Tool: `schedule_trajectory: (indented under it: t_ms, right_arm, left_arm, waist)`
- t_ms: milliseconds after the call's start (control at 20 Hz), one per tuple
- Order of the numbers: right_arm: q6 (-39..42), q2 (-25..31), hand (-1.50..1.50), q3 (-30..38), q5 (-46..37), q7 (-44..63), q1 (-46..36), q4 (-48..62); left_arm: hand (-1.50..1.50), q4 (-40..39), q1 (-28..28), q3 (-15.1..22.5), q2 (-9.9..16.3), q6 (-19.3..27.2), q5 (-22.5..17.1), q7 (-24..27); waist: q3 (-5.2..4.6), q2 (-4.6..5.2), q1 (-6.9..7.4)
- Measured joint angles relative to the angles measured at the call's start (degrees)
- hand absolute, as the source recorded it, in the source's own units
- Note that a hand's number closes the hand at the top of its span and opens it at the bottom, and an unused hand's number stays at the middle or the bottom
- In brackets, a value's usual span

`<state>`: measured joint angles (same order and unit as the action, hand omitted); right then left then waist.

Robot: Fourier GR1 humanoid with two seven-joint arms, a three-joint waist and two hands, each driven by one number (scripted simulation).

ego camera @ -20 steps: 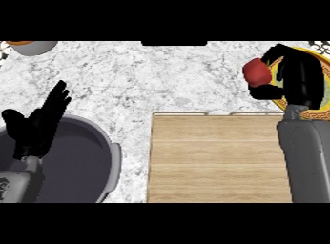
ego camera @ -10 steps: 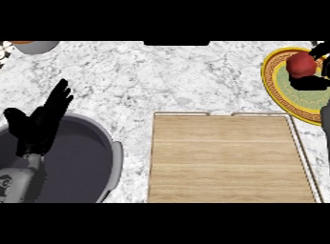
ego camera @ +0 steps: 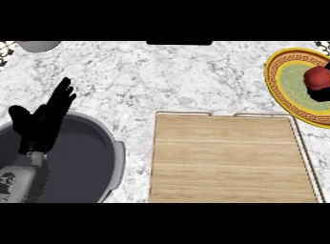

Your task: Pick the bell pepper from the tray and place it in the plate

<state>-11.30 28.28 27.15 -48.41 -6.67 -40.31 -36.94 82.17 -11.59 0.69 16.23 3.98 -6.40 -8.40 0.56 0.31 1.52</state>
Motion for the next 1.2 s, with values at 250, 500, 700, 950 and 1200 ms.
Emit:
schedule_trajectory:
  t_ms: [250,500,700,950,1200]
  right_arm:
    - [4.5,3.5,-1.50,1.6,2.3,-6.8,-1.7,9.2]
    - [2.6,4.9,-1.50,3.8,5.0,-16.7,-2.9,12.7]
    - [5.2,4.7,-1.50,7.0,10.4,-24.9,-5.1,11.6]
    - [11.2,4.0,-1.50,11.0,17.4,-26.7,-7.3,11.0]
    - [21.7,6.9,-1.50,14.5,23.3,-19.7,-9.3,13.7]
  left_arm:
    - [0.00,-0.1,0.0,-0.1,-0.3,-0.4,0.1,0.9]
    - [0.00,-0.1,-0.3,0.0,-0.6,-0.3,0.5,0.6]
    - [0.00,-0.3,0.2,-0.5,-0.4,-0.4,0.5,1.0]
    - [0.00,-0.5,0.6,-1.2,-0.1,-0.7,0.2,0.6]
    - [0.00,0.4,1.2,-1.4,-0.2,-0.2,0.6,-0.2]
  waist:
    - [0.09,0.12,0.44]
    - [0.08,0.14,0.47]
    - [0.03,-0.12,-0.05]
    - [-0.02,-0.56,-0.90]
    - [-0.19,-0.62,-1.28]
